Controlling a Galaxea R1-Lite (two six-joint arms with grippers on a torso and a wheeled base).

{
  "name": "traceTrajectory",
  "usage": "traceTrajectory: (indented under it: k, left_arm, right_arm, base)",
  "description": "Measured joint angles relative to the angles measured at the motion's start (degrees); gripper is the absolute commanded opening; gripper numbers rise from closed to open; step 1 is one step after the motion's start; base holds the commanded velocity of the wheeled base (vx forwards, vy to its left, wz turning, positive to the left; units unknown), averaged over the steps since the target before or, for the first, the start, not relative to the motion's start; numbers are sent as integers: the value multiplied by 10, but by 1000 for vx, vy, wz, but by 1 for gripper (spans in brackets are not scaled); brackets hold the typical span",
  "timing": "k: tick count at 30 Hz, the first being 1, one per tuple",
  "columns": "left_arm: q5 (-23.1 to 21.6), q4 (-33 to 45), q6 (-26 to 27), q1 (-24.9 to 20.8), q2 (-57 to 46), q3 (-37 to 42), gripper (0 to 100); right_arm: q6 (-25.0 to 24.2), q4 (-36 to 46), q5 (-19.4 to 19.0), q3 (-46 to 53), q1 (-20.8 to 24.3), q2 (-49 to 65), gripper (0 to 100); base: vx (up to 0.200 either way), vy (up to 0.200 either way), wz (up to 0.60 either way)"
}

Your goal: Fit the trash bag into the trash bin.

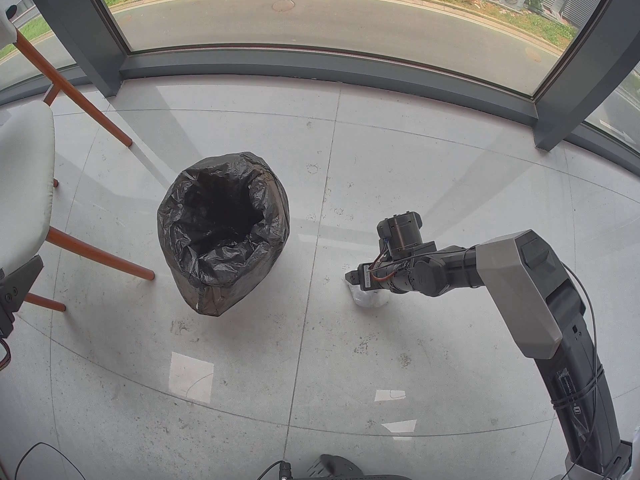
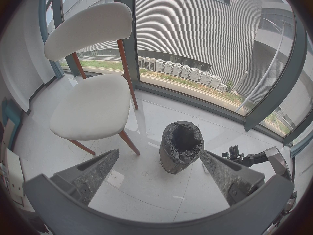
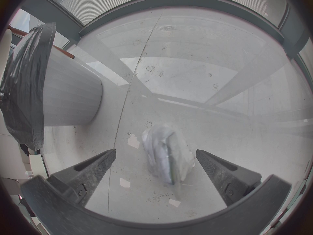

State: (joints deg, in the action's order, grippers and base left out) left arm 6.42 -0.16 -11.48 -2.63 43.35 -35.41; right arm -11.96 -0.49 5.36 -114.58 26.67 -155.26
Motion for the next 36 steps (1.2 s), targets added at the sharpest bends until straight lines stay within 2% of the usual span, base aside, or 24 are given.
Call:
traceTrajectory:
  k: [1, 2, 6, 16, 25, 29, 36]
  left_arm:
    - [0, 0, 0, 0, 0, 0, 100]
    - [0, 0, 0, 0, 0, 0, 100]
    - [0, 0, 0, 0, 0, -3, 100]
    - [-4, 0, 0, 0, 0, -5, 100]
    - [-25, 0, -1, 0, -4, -3, 100]
    - [-36, 0, -1, 2, -5, -3, 100]
    - [-50, -3, -1, 8, -4, -12, 100]
  right_arm:
    - [2, 0, 0, 0, -1, -4, 100]
    - [7, 0, 0, 0, -2, -8, 0]
    - [25, 3, 0, 0, -9, -28, 0]
    - [23, 16, -4, 0, -18, -25, 0]
    - [16, 39, -31, 2, 0, 107, 0]
    - [-1, 69, -44, 19, 35, 199, 0]
    - [-33, 92, -55, 98, 162, 330, 0]
  base:
    - [0, 0, 0]
    - [0, 0, 0]
    - [0, 0, 0]
    - [0, 0, 0]
    - [0, 0, 0]
    - [0, 0, 0]
    - [0, 0, 0]
